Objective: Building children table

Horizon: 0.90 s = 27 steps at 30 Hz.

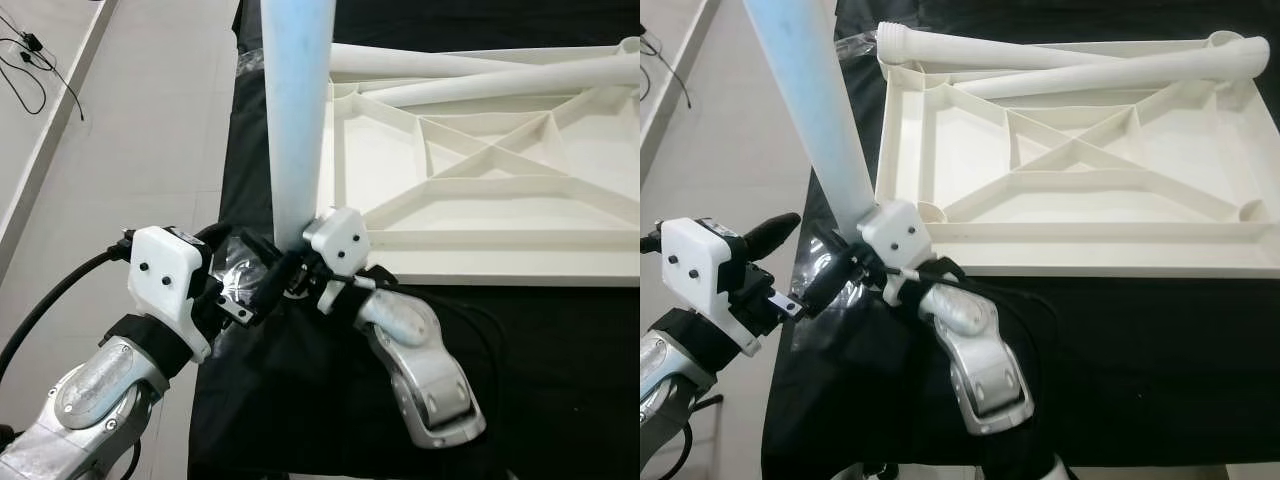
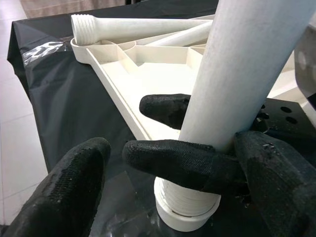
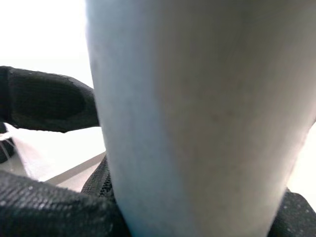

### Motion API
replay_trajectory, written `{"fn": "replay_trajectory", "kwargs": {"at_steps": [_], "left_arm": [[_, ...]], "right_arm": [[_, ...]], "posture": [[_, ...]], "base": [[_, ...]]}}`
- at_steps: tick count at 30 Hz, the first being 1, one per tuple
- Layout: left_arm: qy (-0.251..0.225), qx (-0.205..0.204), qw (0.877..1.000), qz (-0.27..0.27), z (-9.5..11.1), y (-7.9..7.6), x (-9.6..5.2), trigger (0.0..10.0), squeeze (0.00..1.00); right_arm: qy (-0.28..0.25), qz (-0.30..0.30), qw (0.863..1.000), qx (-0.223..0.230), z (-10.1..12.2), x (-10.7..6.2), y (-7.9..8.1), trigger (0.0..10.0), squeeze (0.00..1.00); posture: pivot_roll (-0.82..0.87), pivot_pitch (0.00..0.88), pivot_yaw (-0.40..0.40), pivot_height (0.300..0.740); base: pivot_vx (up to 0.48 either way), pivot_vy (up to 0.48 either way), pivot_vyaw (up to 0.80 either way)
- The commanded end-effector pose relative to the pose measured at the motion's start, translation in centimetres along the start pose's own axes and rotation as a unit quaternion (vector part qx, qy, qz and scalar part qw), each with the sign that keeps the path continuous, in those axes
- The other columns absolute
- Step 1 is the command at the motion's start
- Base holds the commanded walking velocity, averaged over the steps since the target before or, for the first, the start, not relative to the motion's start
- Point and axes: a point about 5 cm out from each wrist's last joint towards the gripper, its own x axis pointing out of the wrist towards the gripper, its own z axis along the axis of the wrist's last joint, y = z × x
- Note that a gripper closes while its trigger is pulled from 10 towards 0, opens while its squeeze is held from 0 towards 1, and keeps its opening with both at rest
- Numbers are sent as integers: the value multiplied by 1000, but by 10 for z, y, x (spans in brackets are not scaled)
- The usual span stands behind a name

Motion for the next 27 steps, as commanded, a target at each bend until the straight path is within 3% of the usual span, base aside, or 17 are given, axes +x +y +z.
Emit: {"fn": "replay_trajectory", "kwargs": {"at_steps": [1,7,12,18,21,27], "left_arm": [[8,-3,1000,-18,-3,-3,0,10000,0],[-17,11,999,-39,11,1,8,10000,0],[-70,21,992,-103,41,8,17,10000,0],[-95,41,982,-159,63,15,18,10000,0],[-82,62,979,-178,68,22,14,10000,0],[-28,85,981,-170,59,35,2,10000,0]], "right_arm": [[181,-19,982,42,-68,-21,9,10000,0],[198,-53,978,27,-69,-24,19,10000,0],[206,-57,977,12,-75,-22,26,10000,0],[210,-58,976,8,-78,-20,29,10000,0],[212,-60,975,8,-80,-18,29,10000,0],[216,-66,974,7,-83,-15,27,10000,0]], "posture": [[16,416,54,740],[18,409,60,740],[20,384,71,740],[17,372,74,740],[18,360,77,740],[20,355,81,740]], "base": [[0,0,0],[0,0,0],[0,0,0],[0,0,0],[0,0,0],[0,0,0]]}}
